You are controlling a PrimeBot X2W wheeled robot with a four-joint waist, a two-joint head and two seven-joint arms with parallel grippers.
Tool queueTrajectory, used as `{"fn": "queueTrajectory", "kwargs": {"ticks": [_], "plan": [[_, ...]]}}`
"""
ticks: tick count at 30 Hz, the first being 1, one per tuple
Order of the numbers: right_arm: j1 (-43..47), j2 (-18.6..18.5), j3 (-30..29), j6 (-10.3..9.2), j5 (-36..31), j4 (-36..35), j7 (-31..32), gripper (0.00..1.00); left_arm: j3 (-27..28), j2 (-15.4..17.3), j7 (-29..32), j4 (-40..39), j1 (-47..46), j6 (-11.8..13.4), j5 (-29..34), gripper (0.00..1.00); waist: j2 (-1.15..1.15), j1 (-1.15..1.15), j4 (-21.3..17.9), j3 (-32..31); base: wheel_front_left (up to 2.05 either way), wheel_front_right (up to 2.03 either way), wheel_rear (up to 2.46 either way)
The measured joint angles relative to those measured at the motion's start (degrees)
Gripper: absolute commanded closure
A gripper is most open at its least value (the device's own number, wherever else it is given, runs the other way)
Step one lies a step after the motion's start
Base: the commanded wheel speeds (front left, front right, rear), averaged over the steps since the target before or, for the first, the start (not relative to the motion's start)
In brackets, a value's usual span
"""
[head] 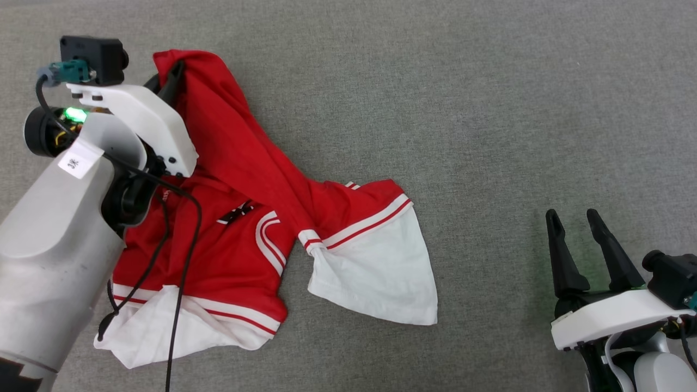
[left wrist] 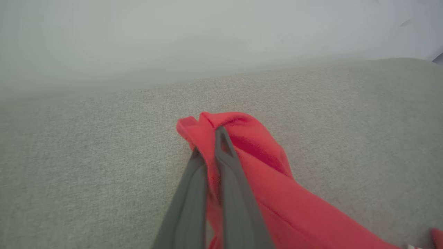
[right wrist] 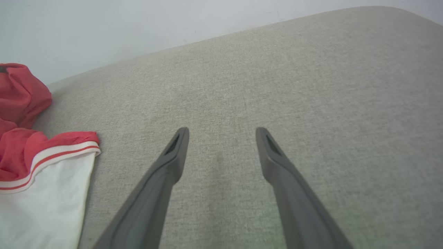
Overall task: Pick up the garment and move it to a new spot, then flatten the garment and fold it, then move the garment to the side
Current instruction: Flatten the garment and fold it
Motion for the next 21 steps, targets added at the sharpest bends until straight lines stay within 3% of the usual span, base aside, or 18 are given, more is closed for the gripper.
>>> {"fn": "queueTrajectory", "kwargs": {"ticks": [1, 4, 9, 14, 21], "plan": [[-0.07, 0.0, 0.01, 0.0, -0.12, 0.07, -0.07, 0.0, -0.05, -0.31, -0.66, 1.2, 0.0, -0.45, -0.01, 0.0, 0.0, 0.0, 0.0, -0.13, 0.0, 0.0, 0.0], [-0.14, 0.0, -0.16, 0.0, -0.63, 0.21, -0.15, 0.0, -0.64, -1.38, -3.34, 3.64, 0.15, -1.63, 0.51, 0.0, 0.0, 0.0, 0.3, -0.87, 0.0, 0.0, 0.0], [-0.02, 0.0, -0.32, 0.0, -1.47, 0.19, 0.04, 0.0, -0.44, -2.02, -9.68, 4.66, 1.99, -1.52, 1.72, 0.0, 0.0, -0.01, 0.93, -2.68, 0.0, 0.0, 0.0], [1.1, 0.0, -0.6, 0.0, -2.44, -0.53, 1.22, 0.0, 0.38, -2.48, -15.71, 2.21, 7.4, 1.46, 3.39, 0.0, 0.0, -0.01, 2.09, -6.01, 0.0, 0.0, 0.0], [4.08, 0.01, -1.04, 0.0, -3.44, -1.92, 3.55, 0.0, 4.85, -2.8, -17.02, -7.88, 17.63, 6.49, 6.92, 0.0, 0.0, -0.02, 4.64, -11.37, 0.0, 0.0, 0.0]]}}
